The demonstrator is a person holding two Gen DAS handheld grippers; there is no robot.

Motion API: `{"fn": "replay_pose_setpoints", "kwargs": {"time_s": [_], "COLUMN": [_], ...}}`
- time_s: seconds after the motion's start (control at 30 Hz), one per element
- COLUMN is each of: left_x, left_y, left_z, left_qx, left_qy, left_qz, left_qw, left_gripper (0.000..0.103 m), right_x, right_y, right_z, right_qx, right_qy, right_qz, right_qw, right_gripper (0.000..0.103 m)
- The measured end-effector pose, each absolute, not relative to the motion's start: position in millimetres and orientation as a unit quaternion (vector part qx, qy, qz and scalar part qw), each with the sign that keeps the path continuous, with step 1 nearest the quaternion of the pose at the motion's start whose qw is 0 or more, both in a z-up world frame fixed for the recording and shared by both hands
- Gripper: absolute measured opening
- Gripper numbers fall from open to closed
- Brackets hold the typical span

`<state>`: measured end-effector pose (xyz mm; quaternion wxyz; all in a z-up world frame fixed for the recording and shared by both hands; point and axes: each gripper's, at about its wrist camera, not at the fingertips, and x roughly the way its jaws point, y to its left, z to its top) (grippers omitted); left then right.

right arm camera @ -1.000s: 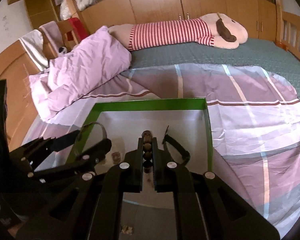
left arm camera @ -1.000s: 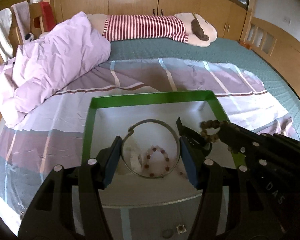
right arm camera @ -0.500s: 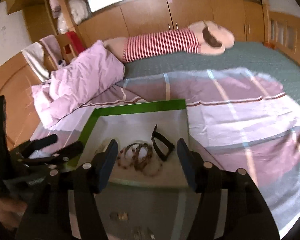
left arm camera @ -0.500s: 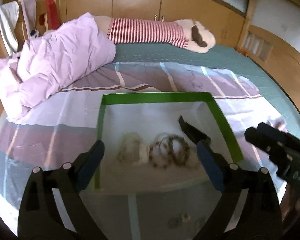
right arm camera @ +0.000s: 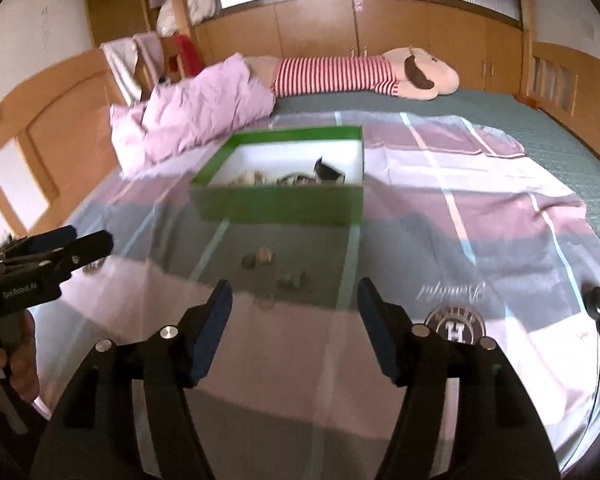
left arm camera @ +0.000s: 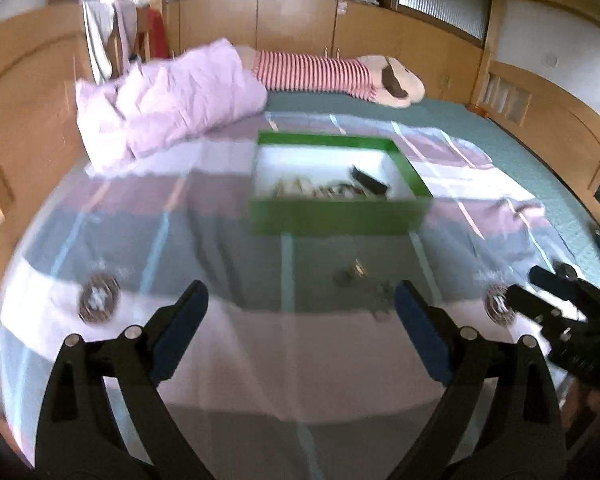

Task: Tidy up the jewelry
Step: 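Withdraw both grippers from the box toward the remaining rings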

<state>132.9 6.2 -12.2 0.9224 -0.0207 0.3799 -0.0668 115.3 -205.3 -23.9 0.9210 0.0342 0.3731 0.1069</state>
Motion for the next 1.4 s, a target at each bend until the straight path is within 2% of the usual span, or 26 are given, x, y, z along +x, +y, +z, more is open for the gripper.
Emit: {"fn": "replay_pose_setpoints", "kwargs": {"time_s": [0.2,1.4], "left_x": [125.0,132.5], "left_y": [-7.8,-6.6], "left_z": [-34.8,-48.5], "left_qx": [-0.006,-0.006], "left_qy": [0.402,0.423], "left_qz": [-0.086,-0.085], "left_qw": [0.911,0.902], "left_gripper": [0.093,0.093], "right_x": [113.0,122.6], "right_y": [-202.4,-191.2], "right_z": [-28.7,-44.9], "right_qx": [0.049,0.033], "right_qy": [0.380,0.408], "right_qz": [0.120,0.135], "right_qw": [0.916,0.902], "right_gripper": [0.064,0.064]}}
